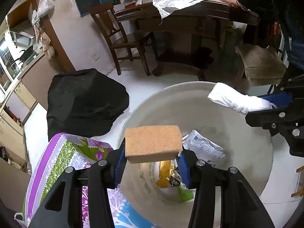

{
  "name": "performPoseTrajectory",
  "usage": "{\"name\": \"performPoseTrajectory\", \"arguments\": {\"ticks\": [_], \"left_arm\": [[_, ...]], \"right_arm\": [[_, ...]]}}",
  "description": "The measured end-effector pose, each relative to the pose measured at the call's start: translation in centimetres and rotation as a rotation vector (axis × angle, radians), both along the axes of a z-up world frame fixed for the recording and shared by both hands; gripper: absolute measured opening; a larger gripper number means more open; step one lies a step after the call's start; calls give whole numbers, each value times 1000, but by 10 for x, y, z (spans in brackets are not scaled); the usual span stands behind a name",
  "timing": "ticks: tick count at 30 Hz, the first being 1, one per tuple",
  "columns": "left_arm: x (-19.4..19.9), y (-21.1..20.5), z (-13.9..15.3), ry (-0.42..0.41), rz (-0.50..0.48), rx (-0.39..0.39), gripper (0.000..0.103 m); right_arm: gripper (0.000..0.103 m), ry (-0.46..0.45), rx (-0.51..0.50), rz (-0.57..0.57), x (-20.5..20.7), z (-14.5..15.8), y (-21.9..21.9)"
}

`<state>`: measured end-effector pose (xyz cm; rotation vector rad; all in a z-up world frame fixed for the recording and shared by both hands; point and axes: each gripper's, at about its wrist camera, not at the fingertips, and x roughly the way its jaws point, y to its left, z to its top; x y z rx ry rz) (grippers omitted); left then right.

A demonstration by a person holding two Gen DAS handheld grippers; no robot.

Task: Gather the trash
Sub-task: 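Open both tools to drop the mask and sponge into the bucket, then swing both open tools back toward the table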

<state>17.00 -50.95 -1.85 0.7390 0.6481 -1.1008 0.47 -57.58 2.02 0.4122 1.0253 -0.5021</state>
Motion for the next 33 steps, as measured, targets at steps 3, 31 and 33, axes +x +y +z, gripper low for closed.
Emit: {"name": "performPoseTrajectory", "arguments": {"ticks": [3,31,33], "left_arm": [[0,-1,0,2,-1,0,49],[-3,4,7,-67,21,-16,67],[-4,5,8,-71,22,-18,67]], "right_arm": [[27,3,-2,1,3,-1,-1],[45,46,-53,-24,4,-11,-4],[45,48,-57,-25,4,-11,-4]]}}
